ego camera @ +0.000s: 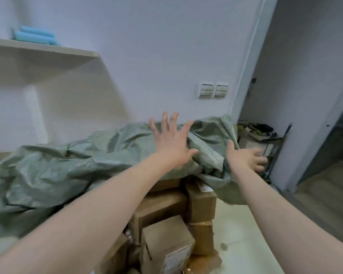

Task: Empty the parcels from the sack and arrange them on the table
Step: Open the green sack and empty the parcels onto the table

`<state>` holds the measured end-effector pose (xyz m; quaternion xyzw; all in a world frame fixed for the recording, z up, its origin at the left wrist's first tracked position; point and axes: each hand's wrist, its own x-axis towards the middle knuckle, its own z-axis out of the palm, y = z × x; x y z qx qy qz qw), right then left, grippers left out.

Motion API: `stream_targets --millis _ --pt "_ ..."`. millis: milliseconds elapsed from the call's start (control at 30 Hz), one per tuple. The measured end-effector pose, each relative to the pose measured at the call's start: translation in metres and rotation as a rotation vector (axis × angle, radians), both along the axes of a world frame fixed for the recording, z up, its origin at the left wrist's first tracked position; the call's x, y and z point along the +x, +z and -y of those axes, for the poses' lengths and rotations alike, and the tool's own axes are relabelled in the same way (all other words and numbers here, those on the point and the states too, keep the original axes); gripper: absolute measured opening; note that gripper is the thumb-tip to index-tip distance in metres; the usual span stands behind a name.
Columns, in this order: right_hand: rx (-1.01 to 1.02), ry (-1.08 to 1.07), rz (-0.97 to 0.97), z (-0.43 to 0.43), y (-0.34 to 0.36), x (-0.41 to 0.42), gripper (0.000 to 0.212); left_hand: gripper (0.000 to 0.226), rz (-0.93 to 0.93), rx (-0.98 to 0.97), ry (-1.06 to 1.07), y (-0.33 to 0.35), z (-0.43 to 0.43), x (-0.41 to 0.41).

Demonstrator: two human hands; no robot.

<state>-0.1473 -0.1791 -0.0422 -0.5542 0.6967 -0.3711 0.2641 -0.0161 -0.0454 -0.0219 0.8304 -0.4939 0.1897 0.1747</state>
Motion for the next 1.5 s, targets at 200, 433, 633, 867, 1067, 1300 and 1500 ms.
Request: stream_targets --millis 200,433,633,867,1067,1300,1500 --pt "0.722 0.236 0.461 0.081 -0.069 -0.074 0.139 0.111 0.033 0.177 0.020 -0.020 0.104 -0.068" --pt "1.082 0.443 0.552 0.138 -0.135 -0.069 0.154 0.101 0.043 0.214 0.063 -0.031 0.164 -0.075" --pt "1.223 0.640 0.811 0.147 -0.148 -0.047 0.098 0.080 -0.018 0.367 0.174 -0.045 0.186 -0.055" --pt "0.883 0.778 1.035 0.166 -0.116 0.001 0.062 0.066 -0.282 0.526 0.223 -0.055 0.200 -0.038" --pt "0.434 0.993 1.025 0.151 -0.047 0.018 0.091 0.056 -0.750 0.104 0.028 -0.050 0.184 -0.024" --pt "-0.212 1.324 0.153 0.067 0.018 0.060 0.074 0.040 -0.672 -0.221 0.300 -0.004 0.104 0.012" --pt "-0.466 1.462 -0.497 -0.013 0.015 0.094 0.053 0.050 -0.402 -0.499 0.073 0.021 0.026 0.037"
